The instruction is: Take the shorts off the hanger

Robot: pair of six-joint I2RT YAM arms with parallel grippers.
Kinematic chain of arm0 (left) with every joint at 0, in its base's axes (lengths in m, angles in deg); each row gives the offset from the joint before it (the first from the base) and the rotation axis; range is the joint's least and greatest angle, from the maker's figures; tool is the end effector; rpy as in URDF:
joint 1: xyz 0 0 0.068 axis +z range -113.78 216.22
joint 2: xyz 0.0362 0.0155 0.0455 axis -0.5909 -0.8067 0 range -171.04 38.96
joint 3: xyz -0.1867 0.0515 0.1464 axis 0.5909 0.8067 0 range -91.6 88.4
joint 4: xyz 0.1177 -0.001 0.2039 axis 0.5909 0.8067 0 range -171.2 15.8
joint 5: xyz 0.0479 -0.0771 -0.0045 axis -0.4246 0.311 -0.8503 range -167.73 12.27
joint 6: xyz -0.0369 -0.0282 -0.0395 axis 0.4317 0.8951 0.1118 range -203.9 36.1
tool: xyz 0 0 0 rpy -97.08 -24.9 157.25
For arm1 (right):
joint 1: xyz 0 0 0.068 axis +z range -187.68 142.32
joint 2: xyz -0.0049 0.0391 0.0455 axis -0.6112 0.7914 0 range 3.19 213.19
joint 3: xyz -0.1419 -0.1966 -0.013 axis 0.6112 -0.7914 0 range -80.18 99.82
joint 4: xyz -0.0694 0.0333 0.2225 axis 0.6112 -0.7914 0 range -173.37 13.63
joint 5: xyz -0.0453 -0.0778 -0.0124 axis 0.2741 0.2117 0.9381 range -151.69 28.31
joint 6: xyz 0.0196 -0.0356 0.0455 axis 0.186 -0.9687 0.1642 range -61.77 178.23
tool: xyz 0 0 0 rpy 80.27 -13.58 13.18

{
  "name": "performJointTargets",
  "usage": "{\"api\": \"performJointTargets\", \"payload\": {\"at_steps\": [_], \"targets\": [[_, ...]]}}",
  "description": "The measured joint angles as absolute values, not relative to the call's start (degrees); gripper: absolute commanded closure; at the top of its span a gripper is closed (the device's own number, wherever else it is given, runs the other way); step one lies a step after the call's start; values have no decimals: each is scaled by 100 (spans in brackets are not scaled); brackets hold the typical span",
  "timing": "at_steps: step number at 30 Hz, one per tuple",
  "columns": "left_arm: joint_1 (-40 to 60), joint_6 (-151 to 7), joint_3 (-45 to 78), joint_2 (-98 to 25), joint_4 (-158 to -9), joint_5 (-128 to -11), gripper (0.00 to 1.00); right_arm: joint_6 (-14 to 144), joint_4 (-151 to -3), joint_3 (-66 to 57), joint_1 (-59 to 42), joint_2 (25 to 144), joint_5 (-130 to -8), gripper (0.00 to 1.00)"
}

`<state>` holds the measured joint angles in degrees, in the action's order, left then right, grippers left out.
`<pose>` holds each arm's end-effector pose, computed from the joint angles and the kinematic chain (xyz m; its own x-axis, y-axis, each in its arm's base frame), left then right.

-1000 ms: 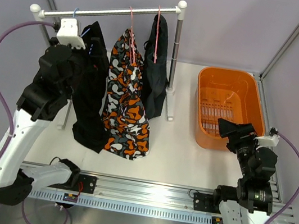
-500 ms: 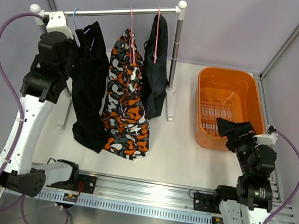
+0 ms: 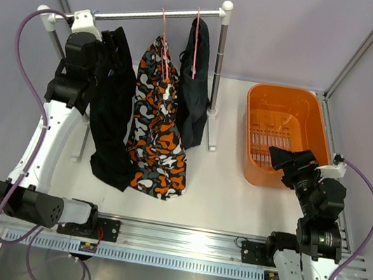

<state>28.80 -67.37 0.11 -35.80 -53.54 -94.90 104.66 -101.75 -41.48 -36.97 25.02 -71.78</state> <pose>0.2693 -0.0216 0.4186 -0.1863 -0.2499 -0.9502 -0.2226 0.9527 -0.2069 0.1116 0.0093 0.3029 -0.2365 0.7105 -0.6627 -0.0206 0.6783 0.7345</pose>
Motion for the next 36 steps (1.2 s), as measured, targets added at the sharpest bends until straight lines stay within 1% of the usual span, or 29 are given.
{"api": "performJointTargets", "payload": {"at_steps": [5,17,19,20,21,22,24,25,27,28,36], "targets": [[2922,-6741,-43,-3700,-5601,-9567,40,10398,-10197,-3984,-3697,2524,-7182,1],[2943,-6761,-124,-3997,-5627,-9610,47,10352,-10278,-3930,-3697,2548,-7189,0],[2957,-6761,-124,-3997,-5631,-9621,50,10342,-10276,-3925,-3697,2557,-7189,1],[2959,-6767,-124,-3997,-5634,-9624,52,10339,-10278,-3925,-3697,2567,-7189,1],[2961,-6776,-124,-3997,-5647,-9624,59,10337,-10276,-3925,-3697,2581,-7189,1],[2961,-6772,-124,-3997,-5655,-9624,62,10335,-10278,-3925,-3697,2600,-7189,1],[2963,-6794,-124,-3997,-5655,-9628,71,10331,-10278,-3925,-3697,2626,-7189,1],[2967,-6805,-124,-3997,-5653,-9628,80,10328,-10278,-3925,-3697,2637,-7189,1],[2972,-6848,-129,-3997,-5651,-9630,90,10328,-10278,-3925,-3697,2642,-7191,1],[2974,-6848,-133,-3997,-5649,-9628,99,10328,-10276,-3925,-3697,2642,-7193,1],[2978,-6879,-201,-3923,-5450,-9516,100,10298,-10276,-3925,-3697,2644,-7267,1]]}}
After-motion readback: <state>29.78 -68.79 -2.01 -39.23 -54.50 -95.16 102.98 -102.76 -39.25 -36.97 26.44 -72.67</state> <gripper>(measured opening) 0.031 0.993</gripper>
